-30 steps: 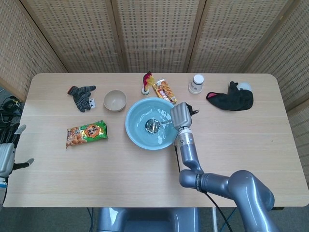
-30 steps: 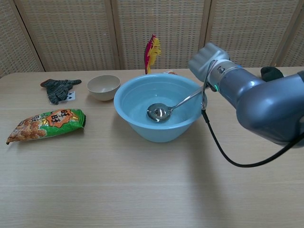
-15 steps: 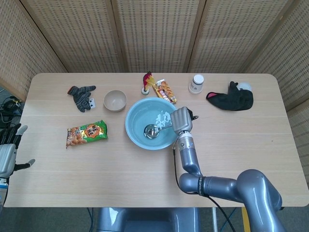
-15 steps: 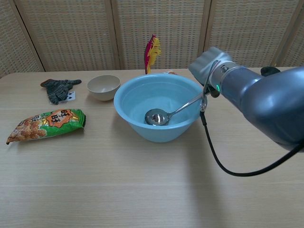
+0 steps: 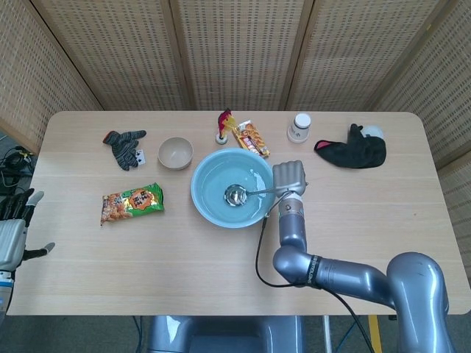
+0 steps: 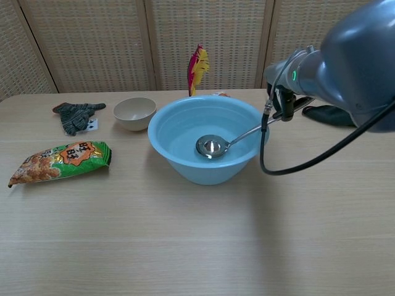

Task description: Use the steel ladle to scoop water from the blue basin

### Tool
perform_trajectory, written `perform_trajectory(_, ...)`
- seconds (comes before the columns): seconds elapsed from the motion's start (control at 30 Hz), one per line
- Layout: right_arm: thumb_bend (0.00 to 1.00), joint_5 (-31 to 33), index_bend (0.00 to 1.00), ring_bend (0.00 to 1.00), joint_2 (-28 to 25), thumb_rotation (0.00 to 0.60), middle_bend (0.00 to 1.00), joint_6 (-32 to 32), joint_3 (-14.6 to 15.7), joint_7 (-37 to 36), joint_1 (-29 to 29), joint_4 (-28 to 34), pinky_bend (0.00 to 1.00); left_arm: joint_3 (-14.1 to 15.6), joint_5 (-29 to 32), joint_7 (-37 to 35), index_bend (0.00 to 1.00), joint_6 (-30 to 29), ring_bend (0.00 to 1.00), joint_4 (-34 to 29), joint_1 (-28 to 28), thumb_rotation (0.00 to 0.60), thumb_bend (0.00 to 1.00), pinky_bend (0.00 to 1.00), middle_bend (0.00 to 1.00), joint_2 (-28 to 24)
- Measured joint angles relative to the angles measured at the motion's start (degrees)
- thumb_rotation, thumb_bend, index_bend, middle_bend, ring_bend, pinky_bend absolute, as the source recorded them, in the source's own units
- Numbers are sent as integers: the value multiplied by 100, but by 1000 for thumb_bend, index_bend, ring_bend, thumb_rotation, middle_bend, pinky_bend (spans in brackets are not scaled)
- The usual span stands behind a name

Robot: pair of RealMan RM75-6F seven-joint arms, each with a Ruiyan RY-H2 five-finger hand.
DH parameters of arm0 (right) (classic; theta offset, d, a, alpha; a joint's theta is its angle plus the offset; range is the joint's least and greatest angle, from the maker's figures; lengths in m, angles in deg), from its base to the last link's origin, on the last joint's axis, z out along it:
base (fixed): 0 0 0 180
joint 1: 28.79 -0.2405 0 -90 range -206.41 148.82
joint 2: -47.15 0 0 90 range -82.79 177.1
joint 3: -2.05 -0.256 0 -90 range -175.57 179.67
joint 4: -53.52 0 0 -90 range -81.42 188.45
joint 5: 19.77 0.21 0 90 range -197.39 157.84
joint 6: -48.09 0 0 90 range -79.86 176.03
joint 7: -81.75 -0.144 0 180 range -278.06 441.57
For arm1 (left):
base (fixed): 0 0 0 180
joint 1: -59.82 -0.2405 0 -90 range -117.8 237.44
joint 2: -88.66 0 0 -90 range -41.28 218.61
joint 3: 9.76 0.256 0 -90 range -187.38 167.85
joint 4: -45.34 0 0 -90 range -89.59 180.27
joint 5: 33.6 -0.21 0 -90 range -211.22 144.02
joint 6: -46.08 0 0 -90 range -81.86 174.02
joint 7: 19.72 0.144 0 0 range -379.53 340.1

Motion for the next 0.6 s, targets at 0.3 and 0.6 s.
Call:
perform_trajectory(0.3,908,310,825,1000,-409,600,1000,15,-141,-69,-1,361,1000,9,2,34,0,31,0,13,23,600,0,0,0,30)
perform_trajectory(0.6,909,548,825,1000,-677,600,1000,-101,-224,-116,-93,640,1000,10,23,37,0,61,0,34,36,600,0,0,0,38)
